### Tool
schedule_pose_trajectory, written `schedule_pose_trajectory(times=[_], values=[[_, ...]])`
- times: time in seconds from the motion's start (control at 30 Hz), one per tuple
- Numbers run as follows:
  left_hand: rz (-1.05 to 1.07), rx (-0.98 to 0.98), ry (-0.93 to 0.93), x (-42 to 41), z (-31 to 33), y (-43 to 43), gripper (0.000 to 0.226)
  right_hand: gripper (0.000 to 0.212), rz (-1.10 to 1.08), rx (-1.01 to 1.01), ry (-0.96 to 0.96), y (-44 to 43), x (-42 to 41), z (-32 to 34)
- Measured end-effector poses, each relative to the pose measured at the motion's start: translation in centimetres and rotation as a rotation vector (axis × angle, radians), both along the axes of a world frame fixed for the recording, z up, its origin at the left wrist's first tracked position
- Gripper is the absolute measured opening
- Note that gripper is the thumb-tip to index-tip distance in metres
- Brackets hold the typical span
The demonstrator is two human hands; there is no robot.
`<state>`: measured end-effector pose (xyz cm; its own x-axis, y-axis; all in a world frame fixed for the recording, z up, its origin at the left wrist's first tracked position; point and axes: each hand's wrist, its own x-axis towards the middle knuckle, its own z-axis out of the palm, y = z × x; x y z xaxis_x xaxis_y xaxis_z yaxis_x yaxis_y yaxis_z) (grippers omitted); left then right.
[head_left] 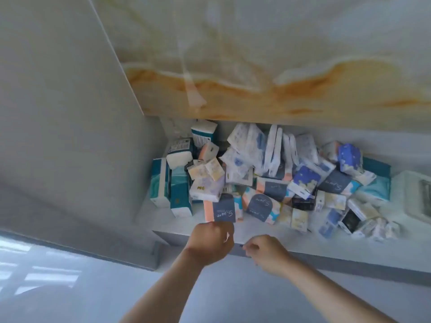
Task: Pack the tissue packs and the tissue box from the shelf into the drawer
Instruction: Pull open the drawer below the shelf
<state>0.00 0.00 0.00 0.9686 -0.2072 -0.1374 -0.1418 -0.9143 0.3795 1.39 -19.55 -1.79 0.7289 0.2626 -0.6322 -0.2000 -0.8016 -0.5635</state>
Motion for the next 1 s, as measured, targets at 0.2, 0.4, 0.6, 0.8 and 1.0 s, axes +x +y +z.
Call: schedule_pose_trajectory(times=[0.2,0.4,0.6,0.8,1.0], values=[[-0.138,0.058,-0.191,-1.6,-5.8,-0.2,0.039,0.024,-0.709,0.48,0.473,0.3,-2.9,-4.1],[-0.134,0.146,-0.114,-3.3,-7.4,-0.5,0.056,0.017,-1.168,1.029,0.493,1.4,-4.1,-7.1],[-0.145,0.164,-0.041,-5.0,-8.4,-0.9,0.065,0.023,-1.235,1.195,0.454,2.5,-4.6,-8.9],[-0.113,0.141,-0.068,-5.3,-8.8,-1.1,0.063,0.016,-1.311,1.253,0.458,3.0,-4.5,-10.1],[-0.125,0.162,-0.177,-6.5,-10.6,-1.1,0.057,0.031,-1.362,1.163,0.461,2.9,-5.4,-11.4]])
